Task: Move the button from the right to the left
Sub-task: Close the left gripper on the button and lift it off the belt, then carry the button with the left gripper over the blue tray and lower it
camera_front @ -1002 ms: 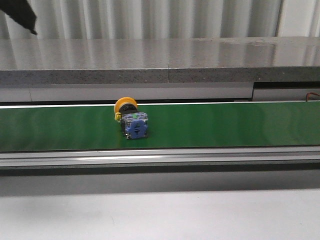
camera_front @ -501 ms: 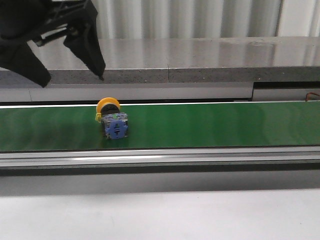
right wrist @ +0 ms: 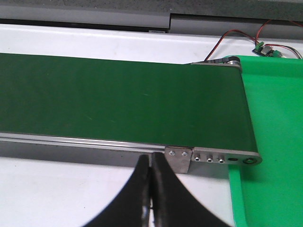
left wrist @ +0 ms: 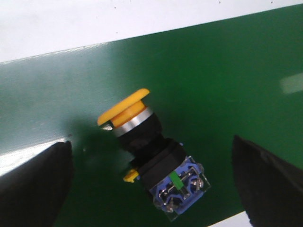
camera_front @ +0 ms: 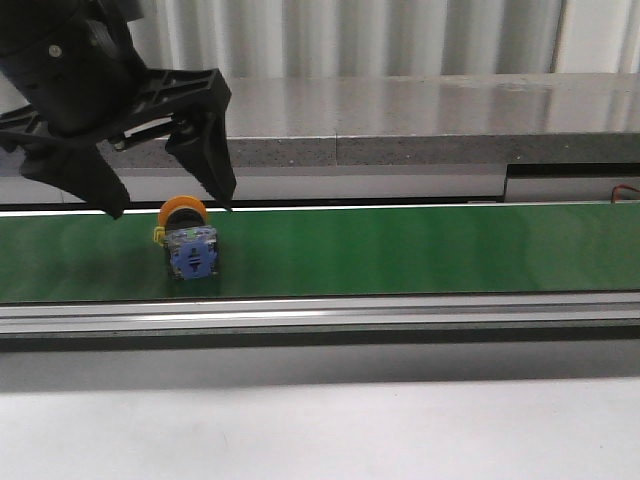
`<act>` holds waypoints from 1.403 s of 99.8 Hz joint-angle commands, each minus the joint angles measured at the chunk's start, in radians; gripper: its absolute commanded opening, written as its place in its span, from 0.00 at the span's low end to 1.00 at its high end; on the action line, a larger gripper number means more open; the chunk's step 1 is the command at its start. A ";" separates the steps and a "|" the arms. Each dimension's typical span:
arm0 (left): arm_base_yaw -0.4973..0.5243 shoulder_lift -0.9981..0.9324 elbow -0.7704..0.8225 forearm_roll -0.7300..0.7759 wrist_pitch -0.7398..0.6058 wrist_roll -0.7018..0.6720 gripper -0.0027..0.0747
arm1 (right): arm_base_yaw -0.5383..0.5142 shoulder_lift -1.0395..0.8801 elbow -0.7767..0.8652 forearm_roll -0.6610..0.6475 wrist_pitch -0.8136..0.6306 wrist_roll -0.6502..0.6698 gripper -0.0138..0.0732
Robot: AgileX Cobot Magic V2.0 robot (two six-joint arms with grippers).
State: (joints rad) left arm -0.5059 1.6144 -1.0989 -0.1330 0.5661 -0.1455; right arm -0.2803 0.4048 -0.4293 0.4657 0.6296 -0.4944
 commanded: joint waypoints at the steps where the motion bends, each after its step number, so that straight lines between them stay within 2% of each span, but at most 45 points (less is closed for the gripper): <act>1: -0.006 -0.012 -0.037 -0.002 -0.047 -0.010 0.86 | -0.001 0.002 -0.025 0.026 -0.057 -0.007 0.08; 22: -0.006 0.044 -0.037 0.008 -0.025 -0.010 0.86 | -0.001 0.002 -0.025 0.026 -0.057 -0.007 0.08; 29: -0.006 0.057 -0.037 0.009 -0.013 -0.010 0.80 | -0.001 0.002 -0.025 0.026 -0.057 -0.007 0.08; 36: -0.006 0.061 -0.037 0.012 0.001 -0.010 0.66 | -0.001 0.002 -0.025 0.026 -0.057 -0.007 0.08; 41: -0.006 0.061 -0.037 0.022 0.010 -0.010 0.51 | -0.001 0.002 -0.025 0.026 -0.057 -0.007 0.08; 43: -0.006 0.059 -0.037 0.027 0.013 -0.010 0.42 | -0.001 0.002 -0.025 0.026 -0.057 -0.007 0.08; 53: -0.006 0.047 -0.037 0.054 0.026 -0.010 0.08 | -0.001 0.002 -0.025 0.026 -0.057 -0.007 0.08; 56: -0.006 0.037 -0.037 0.069 0.032 -0.010 0.01 | -0.001 0.002 -0.025 0.026 -0.057 -0.007 0.08; 74: 0.015 -0.052 -0.037 0.104 0.082 -0.010 0.01 | -0.001 0.002 -0.025 0.026 -0.057 -0.007 0.08; 93: 0.113 -0.201 -0.037 0.169 0.176 -0.010 0.01 | -0.001 0.002 -0.025 0.026 -0.057 -0.007 0.08; 106: 0.234 -0.285 -0.037 0.248 0.252 0.007 0.01 | -0.001 0.002 -0.025 0.026 -0.057 -0.007 0.08; 117: 0.367 -0.311 -0.037 0.251 0.301 0.059 0.01 | -0.001 0.002 -0.025 0.026 -0.057 -0.007 0.08; 140: 0.622 -0.273 -0.037 0.225 0.280 0.098 0.01 | -0.001 0.002 -0.025 0.026 -0.057 -0.007 0.08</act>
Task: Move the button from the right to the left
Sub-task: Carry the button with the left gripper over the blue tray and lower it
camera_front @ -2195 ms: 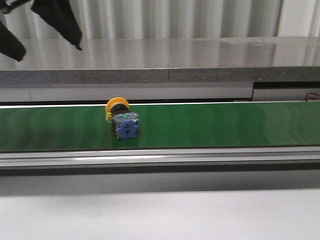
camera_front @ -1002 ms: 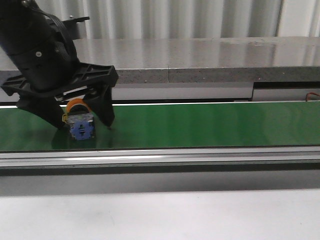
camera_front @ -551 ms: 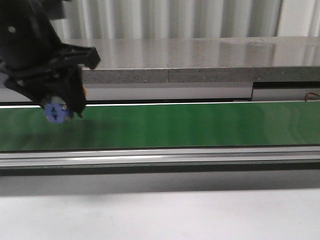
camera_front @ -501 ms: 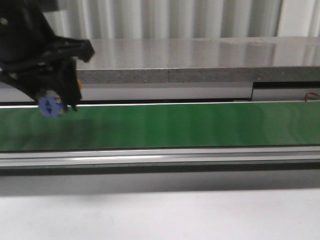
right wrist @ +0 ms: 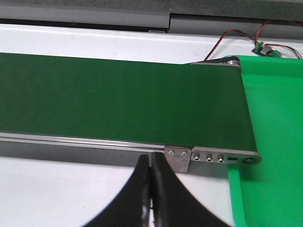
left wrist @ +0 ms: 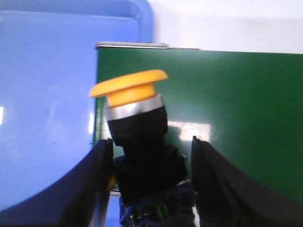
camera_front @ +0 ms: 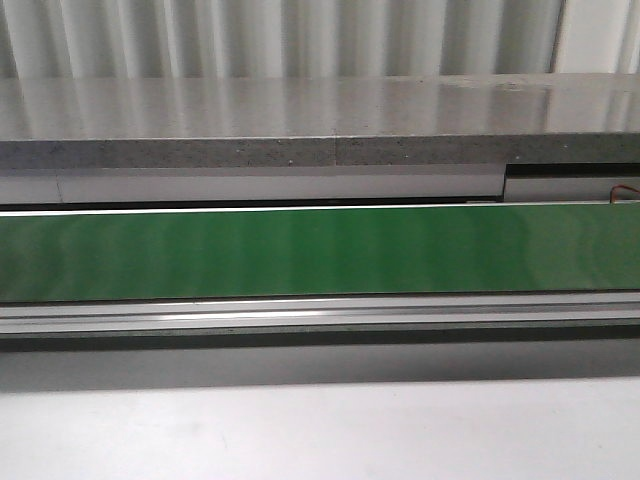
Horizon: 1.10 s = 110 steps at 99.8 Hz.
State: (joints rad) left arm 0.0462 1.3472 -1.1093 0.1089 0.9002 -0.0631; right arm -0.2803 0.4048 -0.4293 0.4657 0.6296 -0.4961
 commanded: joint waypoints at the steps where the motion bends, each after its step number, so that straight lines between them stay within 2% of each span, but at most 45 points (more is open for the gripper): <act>1: 0.076 0.000 -0.026 -0.019 -0.057 0.020 0.01 | -0.001 0.002 -0.025 0.026 -0.057 -0.005 0.08; 22: 0.223 0.136 -0.048 -0.039 -0.120 0.063 0.01 | -0.001 0.002 -0.025 0.026 -0.057 -0.005 0.08; 37: 0.286 0.254 -0.122 -0.039 -0.211 0.098 0.01 | -0.001 0.002 -0.025 0.026 -0.057 -0.005 0.08; 53: 0.327 0.370 -0.246 -0.047 -0.154 0.133 0.01 | -0.001 0.002 -0.025 0.026 -0.057 -0.005 0.08; 66: 0.364 0.431 -0.294 -0.167 -0.137 0.319 0.01 | -0.001 0.002 -0.025 0.026 -0.057 -0.005 0.08; 91: 0.448 0.457 -0.296 -0.226 -0.146 0.487 0.01 | -0.001 0.002 -0.025 0.026 -0.057 -0.005 0.08; 99: 0.460 0.459 -0.296 -0.320 -0.132 0.608 0.01 | -0.001 0.002 -0.025 0.026 -0.057 -0.005 0.08; 110: 0.458 0.475 -0.294 -0.386 -0.115 0.688 0.01 | -0.001 0.002 -0.025 0.026 -0.057 -0.005 0.08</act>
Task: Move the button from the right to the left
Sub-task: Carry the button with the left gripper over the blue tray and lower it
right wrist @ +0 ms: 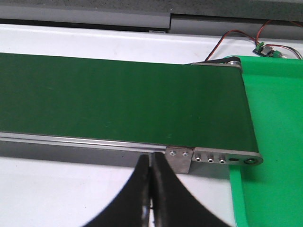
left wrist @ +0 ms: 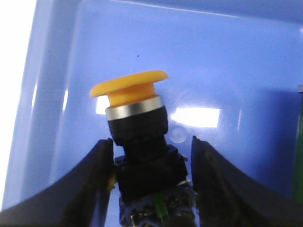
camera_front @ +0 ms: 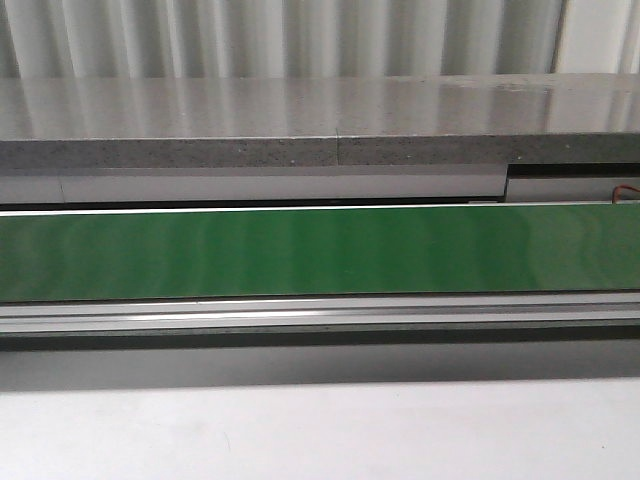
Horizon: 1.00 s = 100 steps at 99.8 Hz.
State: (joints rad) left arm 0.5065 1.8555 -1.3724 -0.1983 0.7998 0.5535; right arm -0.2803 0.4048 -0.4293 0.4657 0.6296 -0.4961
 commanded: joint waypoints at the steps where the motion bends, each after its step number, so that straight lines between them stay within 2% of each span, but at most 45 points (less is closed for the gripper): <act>1: -0.004 -0.030 -0.031 -0.079 -0.012 0.071 0.01 | -0.001 0.002 -0.025 0.026 -0.057 -0.005 0.08; 17: -0.004 0.007 -0.029 -0.085 0.007 0.082 0.01 | -0.001 0.002 -0.025 0.026 -0.057 -0.005 0.08; 37: -0.014 0.036 -0.028 -0.135 0.030 0.199 0.01 | -0.001 0.002 -0.025 0.026 -0.057 -0.005 0.08; 69: -0.026 0.038 -0.019 -0.134 0.054 0.303 0.01 | -0.001 0.002 -0.025 0.026 -0.057 -0.005 0.08; 100: -0.028 0.039 -0.019 -0.137 0.050 0.305 0.01 | -0.001 0.002 -0.025 0.026 -0.057 -0.005 0.08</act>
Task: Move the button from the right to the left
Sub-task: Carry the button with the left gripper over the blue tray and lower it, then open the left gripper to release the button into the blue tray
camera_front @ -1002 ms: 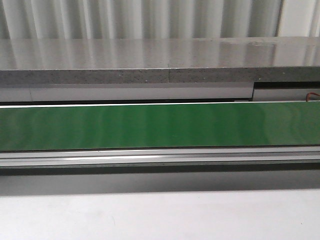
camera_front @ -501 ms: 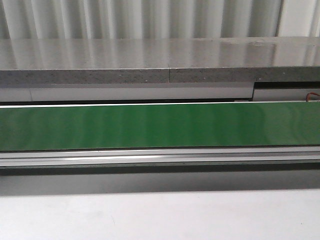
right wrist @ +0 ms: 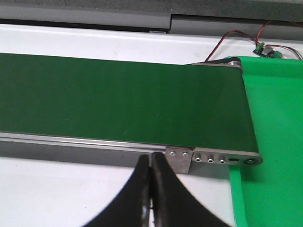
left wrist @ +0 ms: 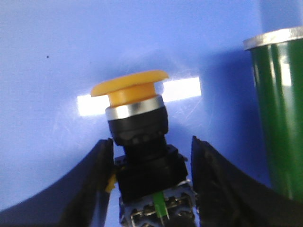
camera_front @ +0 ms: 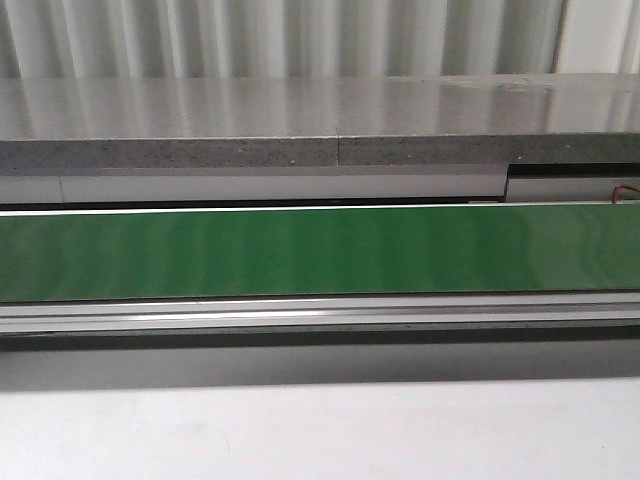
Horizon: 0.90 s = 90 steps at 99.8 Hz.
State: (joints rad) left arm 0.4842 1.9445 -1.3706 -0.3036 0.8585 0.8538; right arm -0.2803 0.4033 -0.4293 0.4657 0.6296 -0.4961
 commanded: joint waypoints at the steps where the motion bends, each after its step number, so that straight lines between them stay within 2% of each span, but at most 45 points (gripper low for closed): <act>1: -0.006 -0.050 -0.021 -0.031 -0.011 0.004 0.01 | -0.001 0.004 -0.025 0.026 -0.057 -0.005 0.08; 67: -0.008 0.011 -0.021 -0.048 -0.007 0.004 0.01 | -0.001 0.004 -0.025 0.026 -0.057 -0.005 0.08; 76: -0.008 0.011 -0.021 -0.037 -0.005 0.004 0.07 | -0.001 0.004 -0.025 0.026 -0.057 -0.005 0.08; 90: -0.008 0.011 -0.021 -0.023 -0.005 0.004 0.22 | -0.001 0.004 -0.025 0.026 -0.057 -0.005 0.08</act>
State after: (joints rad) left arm 0.4842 2.0070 -1.3706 -0.3124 0.8585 0.8569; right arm -0.2803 0.4033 -0.4293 0.4657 0.6296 -0.4961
